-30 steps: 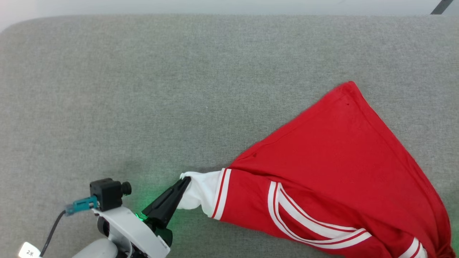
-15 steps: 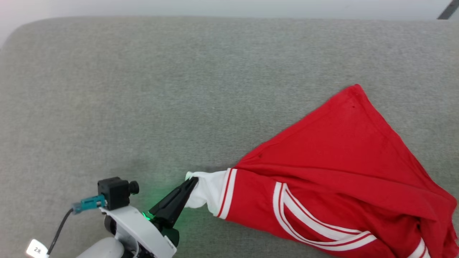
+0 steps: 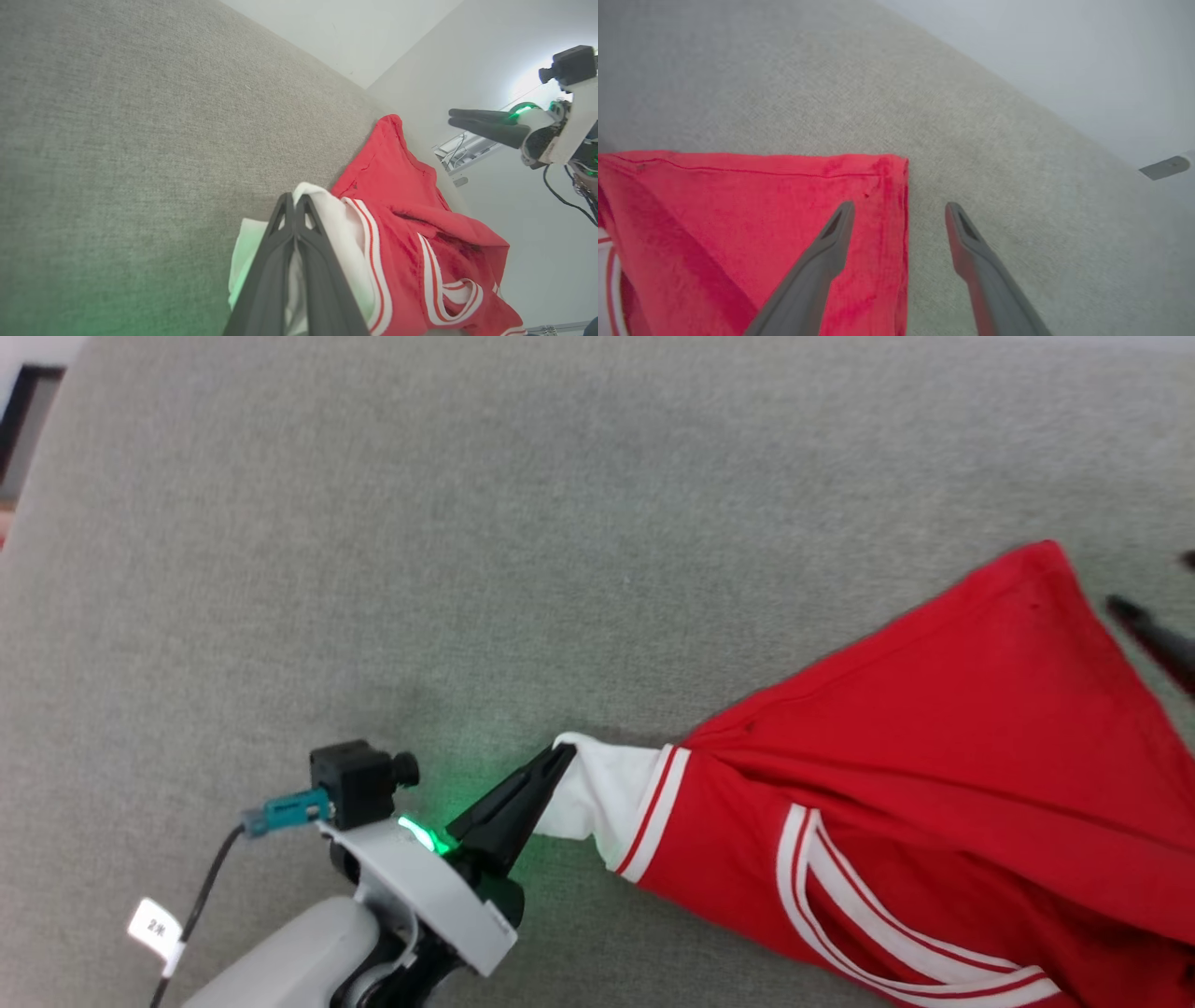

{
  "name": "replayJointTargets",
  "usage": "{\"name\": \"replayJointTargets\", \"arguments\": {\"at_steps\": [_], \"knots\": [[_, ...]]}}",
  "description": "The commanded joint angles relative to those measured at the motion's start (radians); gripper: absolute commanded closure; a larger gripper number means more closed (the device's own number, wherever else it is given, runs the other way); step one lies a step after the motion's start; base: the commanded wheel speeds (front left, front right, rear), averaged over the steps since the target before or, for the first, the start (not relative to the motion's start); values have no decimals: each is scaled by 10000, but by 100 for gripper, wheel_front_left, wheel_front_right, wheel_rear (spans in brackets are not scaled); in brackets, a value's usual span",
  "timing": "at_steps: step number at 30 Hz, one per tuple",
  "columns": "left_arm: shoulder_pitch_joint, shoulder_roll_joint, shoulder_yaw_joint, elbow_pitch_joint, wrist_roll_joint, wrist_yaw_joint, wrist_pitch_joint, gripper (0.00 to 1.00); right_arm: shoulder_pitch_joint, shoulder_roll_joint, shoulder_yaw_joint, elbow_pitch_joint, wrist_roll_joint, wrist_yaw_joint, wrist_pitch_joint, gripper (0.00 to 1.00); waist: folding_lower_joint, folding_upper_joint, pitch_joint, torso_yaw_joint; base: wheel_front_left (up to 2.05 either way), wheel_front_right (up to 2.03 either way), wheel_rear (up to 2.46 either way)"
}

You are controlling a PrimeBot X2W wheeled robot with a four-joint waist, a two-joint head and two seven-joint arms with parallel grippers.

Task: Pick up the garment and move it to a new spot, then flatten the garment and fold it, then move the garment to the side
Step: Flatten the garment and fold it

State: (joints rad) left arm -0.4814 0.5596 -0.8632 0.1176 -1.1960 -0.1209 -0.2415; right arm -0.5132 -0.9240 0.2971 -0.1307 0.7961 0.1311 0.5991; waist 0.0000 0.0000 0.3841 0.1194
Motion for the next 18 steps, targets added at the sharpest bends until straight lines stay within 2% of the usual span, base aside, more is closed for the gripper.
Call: {"name": "replayJointTargets", "arguments": {"at_steps": [1, 7, 13, 14, 15, 16, 18], "knots": [[-248, -141, -12, 74, 82, -46, -14, 100, -782, 163, 935, 561, -47, -9, 83, 0, 0, 0, 559, 392, 0, 0, 0], [-671, -501, -193, 364, 197, -107, -53, 100, -2837, 390, 3268, 2659, -264, -7, -21, 0, 0, 0, 1172, 602, 0, 0, 0], [-829, -669, -373, 576, 140, -129, -103, 100, -3654, 521, 5351, 3892, 293, -9, 140, 2, 0, 0, 1344, 677, 0, 0, 0], [-842, -656, -400, 592, 102, -113, -122, 100, -3758, 534, 5703, 3955, 429, -9, 201, 55, 0, 0, 1338, 667, 0, 0, 0], [-849, -640, -417, 620, 61, -109, -133, 100, -3869, 553, 5984, 3997, 563, -9, 136, 83, 0, 0, 1314, 649, 0, 0, 0], [-850, -620, -430, 645, 22, -110, -143, 100, -3995, 569, 6179, 4048, 717, -9, -7, 100, 0, 0, 1269, 624, 0, 0, 0], [-839, -560, -444, 658, -33, -109, -158, 100, -4280, 588, 6467, 4212, 1000, -9, -383, 100, 0, 0, 1140, 554, 0, 0, 0]]}}
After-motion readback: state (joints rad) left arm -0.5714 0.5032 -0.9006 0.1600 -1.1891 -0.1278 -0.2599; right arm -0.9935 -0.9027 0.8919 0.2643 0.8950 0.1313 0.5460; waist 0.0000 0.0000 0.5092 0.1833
